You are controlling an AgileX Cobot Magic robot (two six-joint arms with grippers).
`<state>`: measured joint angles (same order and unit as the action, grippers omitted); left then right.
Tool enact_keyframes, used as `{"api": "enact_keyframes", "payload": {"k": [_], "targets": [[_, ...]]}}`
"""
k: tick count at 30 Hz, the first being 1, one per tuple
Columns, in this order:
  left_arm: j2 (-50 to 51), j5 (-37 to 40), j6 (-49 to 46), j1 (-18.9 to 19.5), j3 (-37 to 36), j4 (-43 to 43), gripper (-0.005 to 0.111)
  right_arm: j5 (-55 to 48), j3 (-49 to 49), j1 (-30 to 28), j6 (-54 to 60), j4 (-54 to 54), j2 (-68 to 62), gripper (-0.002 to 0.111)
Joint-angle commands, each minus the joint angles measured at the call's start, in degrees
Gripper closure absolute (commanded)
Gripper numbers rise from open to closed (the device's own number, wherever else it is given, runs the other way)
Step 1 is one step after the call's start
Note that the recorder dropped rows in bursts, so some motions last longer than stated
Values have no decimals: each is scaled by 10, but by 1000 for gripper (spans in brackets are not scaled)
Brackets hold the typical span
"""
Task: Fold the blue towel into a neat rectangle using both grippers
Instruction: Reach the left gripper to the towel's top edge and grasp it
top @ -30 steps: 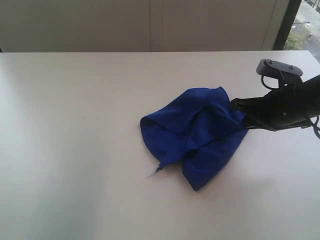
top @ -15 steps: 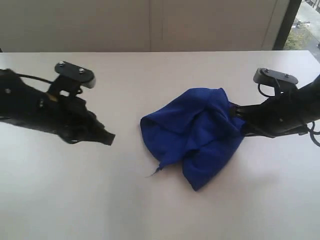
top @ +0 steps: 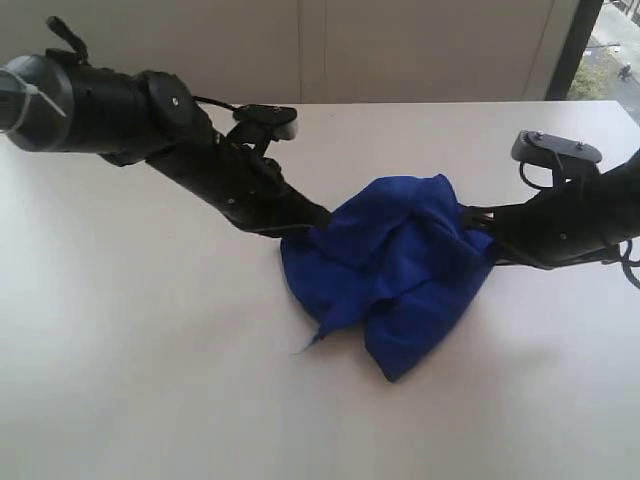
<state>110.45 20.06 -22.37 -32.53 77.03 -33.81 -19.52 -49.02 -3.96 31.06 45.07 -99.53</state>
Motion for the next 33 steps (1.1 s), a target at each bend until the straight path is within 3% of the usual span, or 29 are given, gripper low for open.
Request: {"api": "enact_keyframes", "payload": {"k": [1, 8, 15, 18, 33], "targets": [[42, 44, -81, -22, 53, -100, 107, 6, 3, 1, 1, 1, 0, 108], [77, -24, -86, -55, 67, -136, 105, 0, 3, 1, 1, -1, 0, 108], [83, -25, -89, -56, 67, -155, 68, 2, 3, 1, 1, -1, 0, 108], [83, -40, -89, -61, 67, -159, 60, 2, 3, 1, 1, -1, 0, 108], [122, -144, -95, -78, 71, -163, 60, -1, 3, 1, 2, -1, 0, 108]]}}
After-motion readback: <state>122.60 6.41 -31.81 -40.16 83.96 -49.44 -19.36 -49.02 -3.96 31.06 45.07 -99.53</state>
